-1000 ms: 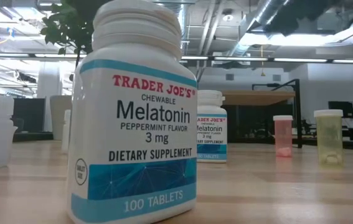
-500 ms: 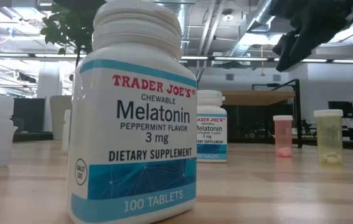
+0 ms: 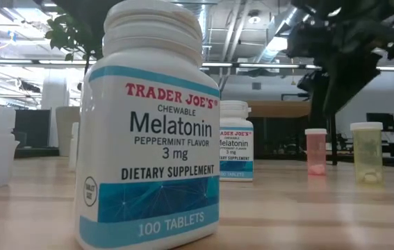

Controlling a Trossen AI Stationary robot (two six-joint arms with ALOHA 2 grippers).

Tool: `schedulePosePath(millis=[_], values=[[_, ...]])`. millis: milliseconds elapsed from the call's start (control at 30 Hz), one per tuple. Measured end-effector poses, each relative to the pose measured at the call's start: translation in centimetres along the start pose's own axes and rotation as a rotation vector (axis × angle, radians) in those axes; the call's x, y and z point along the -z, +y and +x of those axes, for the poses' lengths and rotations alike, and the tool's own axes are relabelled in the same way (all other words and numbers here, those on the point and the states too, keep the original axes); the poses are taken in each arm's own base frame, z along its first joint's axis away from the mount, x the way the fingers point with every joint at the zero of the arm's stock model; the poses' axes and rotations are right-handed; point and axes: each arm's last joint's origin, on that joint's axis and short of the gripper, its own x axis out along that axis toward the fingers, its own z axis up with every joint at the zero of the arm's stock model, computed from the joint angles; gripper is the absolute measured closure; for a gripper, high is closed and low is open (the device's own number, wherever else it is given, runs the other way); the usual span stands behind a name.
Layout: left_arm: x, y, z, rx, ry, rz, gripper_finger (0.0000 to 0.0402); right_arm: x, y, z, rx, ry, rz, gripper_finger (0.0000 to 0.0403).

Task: Pick and place medicine bottles onto shelf by color
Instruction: Put the pink pill bottle on the shelf

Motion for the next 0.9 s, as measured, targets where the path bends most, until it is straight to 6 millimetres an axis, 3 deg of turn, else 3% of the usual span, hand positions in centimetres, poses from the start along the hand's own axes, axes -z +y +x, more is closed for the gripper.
schedulePosePath(millis=[200,900], values=[[0.3,-0.2,0.8,0.001,0.034,0.008,0.0203,0.0,0.0,1.5,0.008,0.038,0.0,0.0184],[0.1,-0.2,0.7,-0.003,0.016,0.016,0.0203,-0.5,0.2,3.9,0.003,0.043,-0.004,0.0184]])
